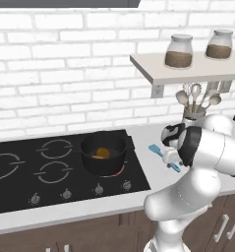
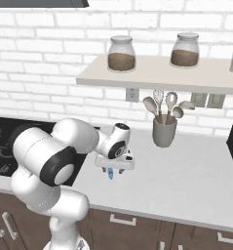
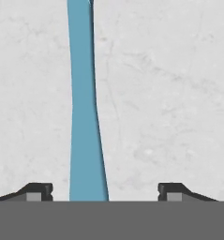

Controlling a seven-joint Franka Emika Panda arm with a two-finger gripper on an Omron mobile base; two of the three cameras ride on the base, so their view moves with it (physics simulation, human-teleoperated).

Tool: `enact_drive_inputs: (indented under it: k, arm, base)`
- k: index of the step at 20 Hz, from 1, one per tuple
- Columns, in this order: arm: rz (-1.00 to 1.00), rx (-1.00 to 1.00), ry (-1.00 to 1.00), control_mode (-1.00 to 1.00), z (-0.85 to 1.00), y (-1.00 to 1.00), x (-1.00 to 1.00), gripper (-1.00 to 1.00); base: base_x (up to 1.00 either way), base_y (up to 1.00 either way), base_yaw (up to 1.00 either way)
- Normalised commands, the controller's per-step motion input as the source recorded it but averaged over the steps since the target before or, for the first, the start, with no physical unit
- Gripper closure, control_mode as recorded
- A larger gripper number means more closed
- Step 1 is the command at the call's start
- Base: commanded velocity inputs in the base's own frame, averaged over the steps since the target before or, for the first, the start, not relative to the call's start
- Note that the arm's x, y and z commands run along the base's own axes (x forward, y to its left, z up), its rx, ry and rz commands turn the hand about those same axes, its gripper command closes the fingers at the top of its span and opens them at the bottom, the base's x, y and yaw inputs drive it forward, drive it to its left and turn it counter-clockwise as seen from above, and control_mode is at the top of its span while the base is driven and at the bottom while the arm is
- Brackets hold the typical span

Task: Put the potato and avocado in the pot. Retrieve the spatula and lightly stir the vegetables in the pot.

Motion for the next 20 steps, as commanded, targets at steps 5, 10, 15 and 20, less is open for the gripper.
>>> enact_drive_inputs:
  k: [5, 10, 15, 20]
  arm:
    - [0.0, -0.02, 0.0, -1.0, -0.31, 0.42, -0.01, -1.0]
    - [0.0, -0.13, 0.0, -1.0, -0.41, 0.49, 0.0, 1.0]
    - [0.0, -0.1, 0.0, -1.0, -0.45, 0.28, 0.0, 1.0]
    - [0.0, 0.0, 0.0, -1.0, -0.41, 0.0, 0.0, 1.0]
  base:
    - [0.0, 0.0, 0.0]
    - [0.0, 0.0, 0.0]
    - [0.0, 0.0, 0.0]
    - [0.0, 0.0, 0.0]
